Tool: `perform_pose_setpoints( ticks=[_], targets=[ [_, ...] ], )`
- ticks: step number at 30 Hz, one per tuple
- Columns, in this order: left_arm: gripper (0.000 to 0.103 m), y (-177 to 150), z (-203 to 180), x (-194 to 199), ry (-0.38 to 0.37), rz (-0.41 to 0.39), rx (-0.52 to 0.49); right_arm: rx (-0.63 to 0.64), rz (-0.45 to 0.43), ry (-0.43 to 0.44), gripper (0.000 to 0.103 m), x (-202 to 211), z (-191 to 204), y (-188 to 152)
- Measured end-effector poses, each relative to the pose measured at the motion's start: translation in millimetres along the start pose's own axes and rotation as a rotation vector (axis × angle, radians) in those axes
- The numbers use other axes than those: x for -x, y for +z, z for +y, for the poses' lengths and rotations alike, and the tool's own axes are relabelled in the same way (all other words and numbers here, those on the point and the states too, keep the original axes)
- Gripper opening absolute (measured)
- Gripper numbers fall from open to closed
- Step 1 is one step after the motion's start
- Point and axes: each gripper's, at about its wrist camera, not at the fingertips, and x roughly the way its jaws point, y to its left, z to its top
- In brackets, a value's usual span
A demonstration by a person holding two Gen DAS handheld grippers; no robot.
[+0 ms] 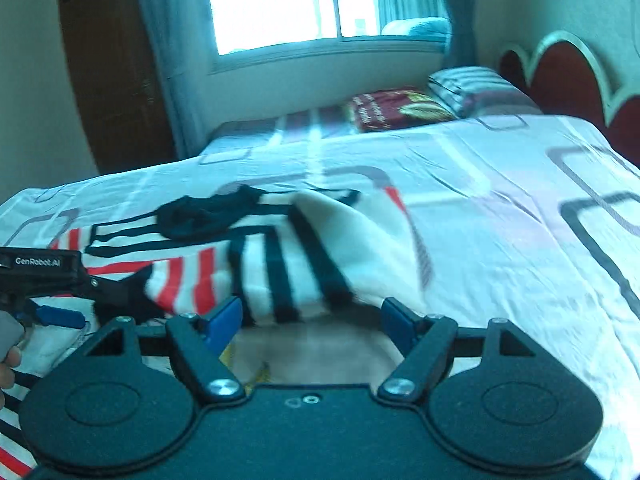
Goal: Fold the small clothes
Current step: 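Grasp the black cuff with the right tool and fold the sleeve across the body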
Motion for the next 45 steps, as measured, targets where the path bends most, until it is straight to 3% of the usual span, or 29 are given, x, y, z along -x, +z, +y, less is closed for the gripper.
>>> perform_pose_setpoints(
  ticks=[1,3,5,6,7,10,14,17,18,22,25,29,33,38,42,45],
  targets=[
    [0.057,-1,0,-2,-0.006,-0.002,0.007,-0.01,0.002,-0.007,0.076,1,-6,-2],
    [0.051,-1,-1,-3,-0.014,-0.02,0.029,-0.029,0.005,-0.02,0.076,3,-17,-6],
    [0.033,-1,-1,-2,-0.02,-0.037,0.054,-0.033,0.014,-0.04,0.076,1,-24,-8],
    [0.014,0,-1,-1,-0.024,-0.049,0.068,-0.027,0.019,-0.058,0.076,0,-26,-9],
    [0.006,0,-3,0,-0.023,-0.055,0.071,-0.019,0.028,-0.074,0.076,-2,-28,-11],
    [0.006,1,-11,7,-0.022,-0.093,0.034,0.015,0.059,-0.115,0.075,-15,-29,-12],
    [0.006,14,-8,27,-0.033,-0.18,0.064,0.075,0.073,-0.155,0.069,-30,-22,-11],
    [0.006,26,8,44,0.0,-0.235,0.069,0.088,0.063,-0.143,0.051,-39,-15,-5],
    [0.006,28,15,46,0.017,-0.239,0.067,0.084,0.065,-0.129,0.04,-42,-12,-3],
    [0.006,23,39,39,0.083,-0.207,0.069,0.078,0.053,-0.133,0.03,-42,-4,-8],
    [0.006,6,54,16,0.137,-0.127,0.066,0.03,0.106,-0.138,0.029,-48,-21,-16],
    [0.006,5,49,23,0.147,-0.167,0.042,0.053,0.12,-0.098,0.03,-38,-25,-12],
    [0.006,5,49,30,0.148,-0.186,0.043,-0.011,0.122,-0.063,0.036,-40,-33,-11],
    [0.006,-19,50,54,0.153,-0.234,0.053,0.003,0.072,-0.032,0.031,-34,-21,-9],
    [0.006,-26,68,42,0.195,-0.176,0.06,-0.02,0.124,-0.054,0.03,-42,-32,-18],
    [0.006,-21,60,45,0.232,-0.194,0.023,-0.009,0.147,-0.052,0.03,-40,-32,-16]
  ],
)
